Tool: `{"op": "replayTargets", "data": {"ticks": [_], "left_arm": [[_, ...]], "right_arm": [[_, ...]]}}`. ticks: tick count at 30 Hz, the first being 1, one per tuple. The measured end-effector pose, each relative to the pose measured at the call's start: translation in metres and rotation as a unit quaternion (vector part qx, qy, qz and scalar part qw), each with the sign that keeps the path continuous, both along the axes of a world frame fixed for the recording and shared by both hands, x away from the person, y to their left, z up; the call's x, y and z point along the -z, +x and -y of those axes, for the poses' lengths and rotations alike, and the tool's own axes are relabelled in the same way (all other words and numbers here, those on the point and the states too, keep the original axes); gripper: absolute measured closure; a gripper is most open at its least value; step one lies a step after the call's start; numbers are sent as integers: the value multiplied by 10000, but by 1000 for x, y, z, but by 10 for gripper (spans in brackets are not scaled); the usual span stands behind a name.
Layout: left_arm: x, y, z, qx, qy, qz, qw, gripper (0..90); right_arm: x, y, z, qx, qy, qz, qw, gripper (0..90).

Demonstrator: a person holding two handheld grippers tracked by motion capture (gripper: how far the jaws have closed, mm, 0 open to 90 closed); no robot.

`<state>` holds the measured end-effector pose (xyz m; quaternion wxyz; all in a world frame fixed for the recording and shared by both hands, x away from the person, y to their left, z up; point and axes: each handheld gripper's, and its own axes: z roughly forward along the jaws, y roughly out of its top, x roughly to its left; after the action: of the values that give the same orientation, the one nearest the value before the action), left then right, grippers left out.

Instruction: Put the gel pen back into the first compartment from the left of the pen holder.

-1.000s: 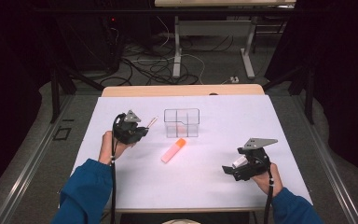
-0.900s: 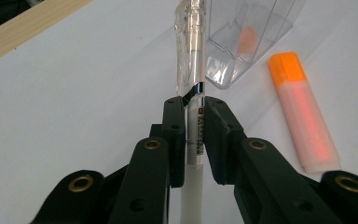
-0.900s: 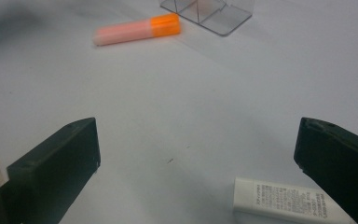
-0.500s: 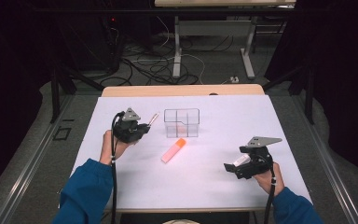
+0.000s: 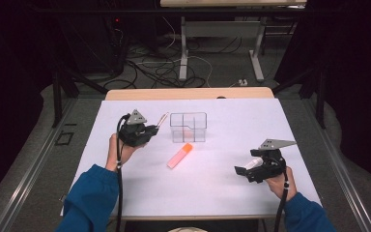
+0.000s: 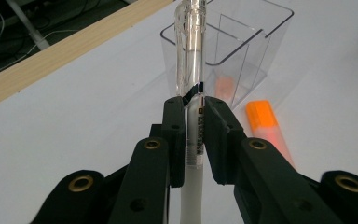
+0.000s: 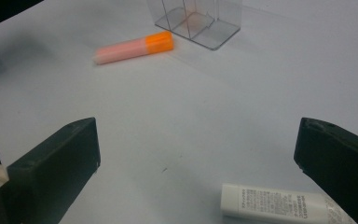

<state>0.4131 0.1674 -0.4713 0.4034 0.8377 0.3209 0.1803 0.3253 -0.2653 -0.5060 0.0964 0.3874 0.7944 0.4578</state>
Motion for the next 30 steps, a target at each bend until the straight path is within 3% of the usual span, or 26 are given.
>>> {"op": "replayTargets", "data": {"ticks": [6, 9, 12, 17, 30], "left_arm": [[-3, 1, 6, -30, -171, 100, 9998, 792], [-5, 2, 9, -4, -154, 154, 9998, 792], [-6, 2, 13, -83, -264, 290, 9992, 792], [-10, 4, 14, -92, -403, 285, 9987, 793], [-18, 8, 25, -160, -729, 563, 9956, 792]], "right_arm": [[0, 1, 3, 2, -43, 22, 10000, 0], [-1, 1, 3, 16, -63, 16, 10000, 0], [0, 1, 2, 19, -59, 24, 10000, 0], [1, 1, 2, 18, -87, 5, 10000, 0], [2, 2, -1, -23, -159, 4, 9999, 0]]}}
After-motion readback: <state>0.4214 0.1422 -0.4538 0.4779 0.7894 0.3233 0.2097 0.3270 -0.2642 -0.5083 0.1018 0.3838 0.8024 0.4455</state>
